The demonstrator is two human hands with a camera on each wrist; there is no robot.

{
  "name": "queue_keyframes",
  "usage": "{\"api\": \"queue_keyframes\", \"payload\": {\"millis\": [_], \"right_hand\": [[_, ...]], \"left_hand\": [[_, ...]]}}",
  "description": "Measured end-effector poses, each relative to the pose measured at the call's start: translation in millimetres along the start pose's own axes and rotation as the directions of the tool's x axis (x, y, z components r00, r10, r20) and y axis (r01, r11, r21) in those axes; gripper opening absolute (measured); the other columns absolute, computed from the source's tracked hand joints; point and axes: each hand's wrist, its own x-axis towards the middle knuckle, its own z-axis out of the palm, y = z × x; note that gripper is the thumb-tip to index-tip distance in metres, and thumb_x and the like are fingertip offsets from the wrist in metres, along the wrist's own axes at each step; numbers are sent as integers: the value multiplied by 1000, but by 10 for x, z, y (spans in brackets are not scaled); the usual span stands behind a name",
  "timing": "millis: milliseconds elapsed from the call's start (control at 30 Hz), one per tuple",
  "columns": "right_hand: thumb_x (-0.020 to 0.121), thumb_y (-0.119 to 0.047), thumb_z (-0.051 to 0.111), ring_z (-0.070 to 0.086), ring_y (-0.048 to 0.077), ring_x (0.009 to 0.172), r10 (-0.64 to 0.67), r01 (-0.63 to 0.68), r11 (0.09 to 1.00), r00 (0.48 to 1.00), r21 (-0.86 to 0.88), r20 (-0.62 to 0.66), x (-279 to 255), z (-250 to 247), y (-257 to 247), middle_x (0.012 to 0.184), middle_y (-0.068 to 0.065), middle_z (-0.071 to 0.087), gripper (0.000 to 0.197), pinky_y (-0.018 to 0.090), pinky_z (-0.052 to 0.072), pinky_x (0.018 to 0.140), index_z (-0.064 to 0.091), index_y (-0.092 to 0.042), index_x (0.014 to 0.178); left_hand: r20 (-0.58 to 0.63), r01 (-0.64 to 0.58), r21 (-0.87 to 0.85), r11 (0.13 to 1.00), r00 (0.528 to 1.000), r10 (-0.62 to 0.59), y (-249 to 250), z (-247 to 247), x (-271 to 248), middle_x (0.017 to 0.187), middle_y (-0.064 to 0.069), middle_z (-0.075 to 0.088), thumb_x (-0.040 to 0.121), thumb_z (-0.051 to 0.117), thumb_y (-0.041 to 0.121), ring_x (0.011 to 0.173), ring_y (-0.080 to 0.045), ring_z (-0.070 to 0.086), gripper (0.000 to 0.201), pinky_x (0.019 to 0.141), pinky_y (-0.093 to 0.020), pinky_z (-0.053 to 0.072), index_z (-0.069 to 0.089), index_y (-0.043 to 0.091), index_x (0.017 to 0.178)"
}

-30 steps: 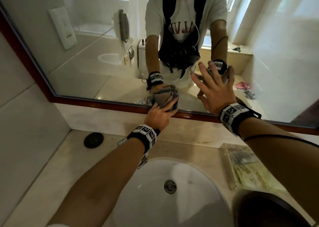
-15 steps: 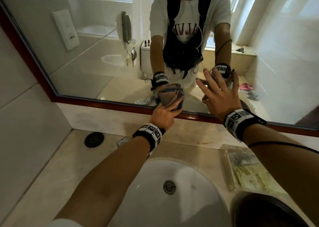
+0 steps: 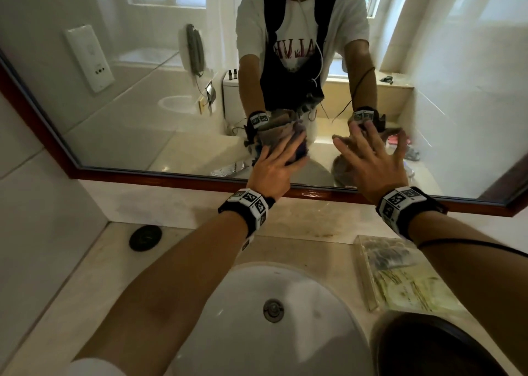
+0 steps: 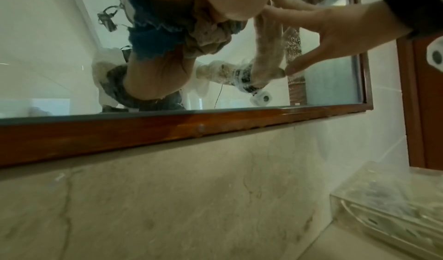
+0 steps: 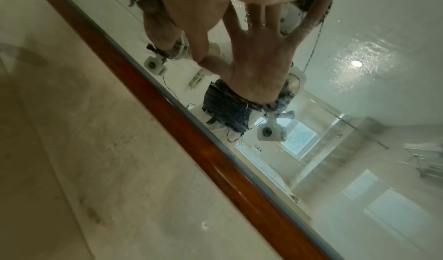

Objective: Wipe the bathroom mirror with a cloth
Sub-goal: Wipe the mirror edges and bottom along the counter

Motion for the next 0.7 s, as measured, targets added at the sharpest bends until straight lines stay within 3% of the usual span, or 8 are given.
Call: {"api": "queue_keyframes", "payload": {"millis": [67,200,267,333,433,500,700], "right_hand": [[73,-38,81,4,30,149,-11,11,1000,1000,7,-4,-5,30,1,163,5,9,99,77,3,105,20,-35,151],[75,-37,80,8,33,149,-28,29,999,999,21,-20,-8,69,16,163,7,13,94,76,1,103,25,-34,151],[76,-38,79,9,34,149,-38,38,999,999,21,-13,-13,75,37,163,7,13,92,77,2,103,25,-34,151],[77,-38,78,5,33,150,-40,40,999,999,28,-11,-19,79,34,163,7,11,91,77,2,102,25,-34,151],[78,-39,76,-4,28,150,-41,41,999,999,13,-5,-27,83,38,163,6,8,91,77,2,103,22,-35,152],[77,-39,77,-1,29,150,-42,42,999,999,3,1,-33,82,38,163,6,8,93,77,3,104,21,-35,152],[74,-40,79,10,33,148,-11,11,999,1000,-38,-7,-53,59,-8,162,8,15,96,78,12,102,23,-35,152]], "left_hand": [[0,42,7,999,999,-42,51,38,12,158,-12,29,78,34,-2,147,-31,21,70,113,-58,30,50,23,141],[-21,106,-18,994,994,-107,120,145,-30,159,-5,23,77,47,-10,147,-24,22,83,114,-53,32,23,15,152],[-49,101,-59,993,993,-104,192,197,-55,156,-6,33,78,45,-10,144,-23,32,77,114,-46,28,30,13,150],[-87,51,-104,993,994,-60,242,317,-136,149,-7,46,82,45,-9,135,-25,46,65,110,-43,35,46,12,143],[-60,-10,-146,989,998,1,302,538,-319,142,-3,54,79,62,-7,117,-30,62,55,103,-41,47,63,13,130],[-18,-2,-168,986,1000,-1,339,621,-391,141,-2,55,77,67,-5,113,-31,64,54,100,-41,51,66,15,127],[1,-102,-157,982,995,103,219,460,-264,145,-5,51,72,64,-8,126,-28,55,61,106,-44,45,62,9,130]]}}
